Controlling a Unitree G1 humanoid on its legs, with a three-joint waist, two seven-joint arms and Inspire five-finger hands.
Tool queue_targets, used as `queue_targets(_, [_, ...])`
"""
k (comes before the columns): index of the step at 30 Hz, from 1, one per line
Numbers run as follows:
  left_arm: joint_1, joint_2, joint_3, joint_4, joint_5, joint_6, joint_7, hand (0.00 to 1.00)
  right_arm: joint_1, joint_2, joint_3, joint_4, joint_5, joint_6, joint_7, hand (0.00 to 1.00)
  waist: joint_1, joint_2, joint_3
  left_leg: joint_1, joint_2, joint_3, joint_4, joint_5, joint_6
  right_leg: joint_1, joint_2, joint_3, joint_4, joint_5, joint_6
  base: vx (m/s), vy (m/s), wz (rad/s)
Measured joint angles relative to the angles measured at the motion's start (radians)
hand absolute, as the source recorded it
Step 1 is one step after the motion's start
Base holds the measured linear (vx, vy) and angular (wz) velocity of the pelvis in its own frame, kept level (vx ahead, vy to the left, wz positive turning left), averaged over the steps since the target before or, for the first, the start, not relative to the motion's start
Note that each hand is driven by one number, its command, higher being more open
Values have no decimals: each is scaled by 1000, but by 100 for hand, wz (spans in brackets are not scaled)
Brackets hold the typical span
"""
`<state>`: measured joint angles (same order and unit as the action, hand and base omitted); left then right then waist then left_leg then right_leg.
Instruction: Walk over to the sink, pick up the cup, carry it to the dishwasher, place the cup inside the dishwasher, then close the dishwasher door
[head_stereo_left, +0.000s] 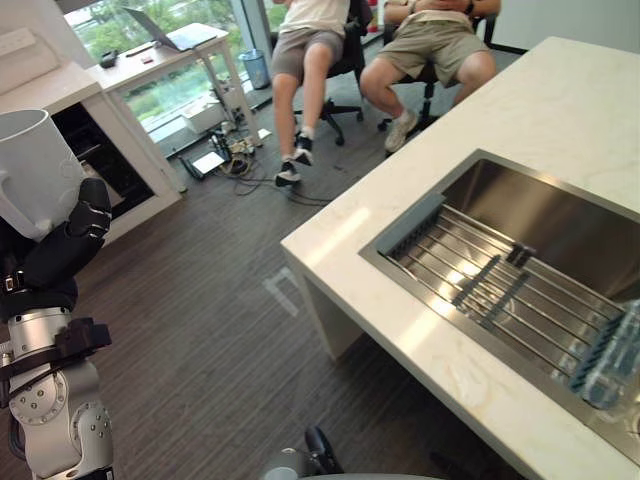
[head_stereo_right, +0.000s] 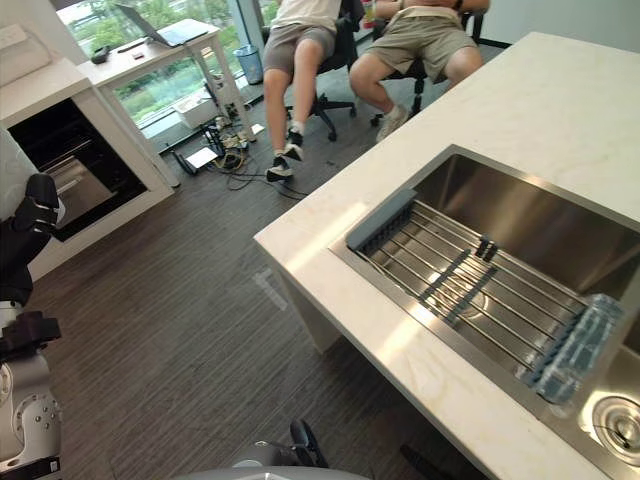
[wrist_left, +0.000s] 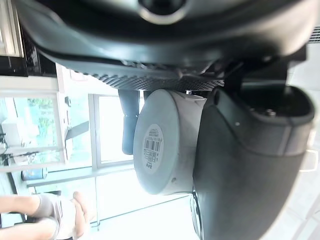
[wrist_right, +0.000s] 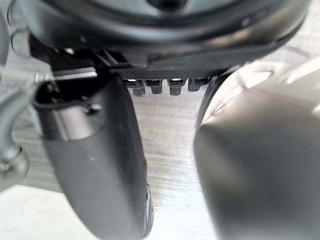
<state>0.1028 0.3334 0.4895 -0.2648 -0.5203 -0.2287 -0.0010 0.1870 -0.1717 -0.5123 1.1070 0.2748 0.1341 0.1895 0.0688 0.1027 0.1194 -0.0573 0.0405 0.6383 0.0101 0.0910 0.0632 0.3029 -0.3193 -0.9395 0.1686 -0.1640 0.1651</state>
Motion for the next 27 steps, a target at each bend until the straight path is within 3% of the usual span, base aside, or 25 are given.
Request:
queue_targets(5, [5,-8,-56,-54,73,31,23,0,14,19,-27,-30,-3,1,-3,100,5,-20,14,45,-59,-44,-97,38,-1,26,-29,-33,44,22,8,53,35,31])
queue_targets(8, [17,-9,-56,-104,83,33,36,0,22,23,-27,-60,-7,17,-4,100,11,-23,16,45,-63,-85,-97,31,6,27,-48,-55,118,55,-24,74,5,43])
queue_targets(11, [44,-30,-46,-127,76,21,42,0,39,40,-27,-91,-36,20,-24,100,37,-30,20,58,-67,-139,-96,17,19,28,-84,-56,236,117,-79,108,15,54])
queue_targets(13, [64,-84,-23,-127,4,12,50,0,60,59,-27,-134,-38,6,-29,100,42,-45,30,71,-89,-195,-96,-1,31,25,-127,-31,345,172,-140,196,36,98])
queue_targets(14, [67,-140,-41,-125,-5,3,54,0,62,73,-27,-163,-38,-5,-36,100,36,-46,31,75,-105,-272,-94,-9,44,-16,-139,101,443,258,-228,162,33,110])
queue_targets(15, [67,-152,-54,-124,-5,1,54,0,66,73,-27,-164,-38,-7,-36,100,30,-46,32,75,-102,-294,-93,-11,48,-30,-138,142,460,254,-230,160,10,172])
queue_targets(16, [64,-192,-106,-109,-10,-19,49,0,60,92,-20,-163,-37,-13,-31,100,8,-54,37,64,-114,-382,-78,-19,60,-88,-79,326,509,118,-179,86,-19,155])
queue_targets(17, [60,-212,-140,-88,-10,-27,43,0,60,96,-12,-161,-40,-8,-21,100,0,-56,36,57,-119,-430,-68,-24,59,-114,-34,411,510,48,-165,158,-31,265])
queue_targets(18, [54,-238,-245,-31,-10,-25,40,0,65,101,31,-142,-45,11,2,100,-9,-56,37,55,-140,-550,-54,-33,68,-173,71,592,499,-59,-143,120,-27,223])
queue_targets(20, [54,-240,-335,16,8,-11,39,0,66,119,46,-127,-39,8,11,100,-13,-59,36,54,-163,-635,-47,-41,70,-241,136,728,460,-120,-108,144,-28,224])
queue_targets(21, [54,-238,-384,42,36,9,39,0,60,111,58,-135,-41,-12,13,100,-30,-65,32,54,-171,-687,-39,-47,73,-314,186,842,408,-146,-92,141,-26,216])
queue_targets(24, [44,-222,-423,42,95,39,34,0,46,108,69,-124,-17,-13,16,100,-48,-73,30,58,-171,-739,-6,-66,69,-412,234,1006,339,-147,-69,154,-64,165])
queue_targets(25, [44,-207,-423,42,113,55,34,0,46,98,91,-112,-2,-9,18,100,-54,-87,21,76,-178,-741,6,-81,58,-414,219,1016,289,-129,-39,163,-92,139])
queue_targets(27, [43,-184,-421,42,134,60,37,0,45,78,129,-101,-3,0,23,100,-50,-104,-4,89,-192,-778,25,-105,43,-411,196,989,193,-114,-40,230,-143,93])
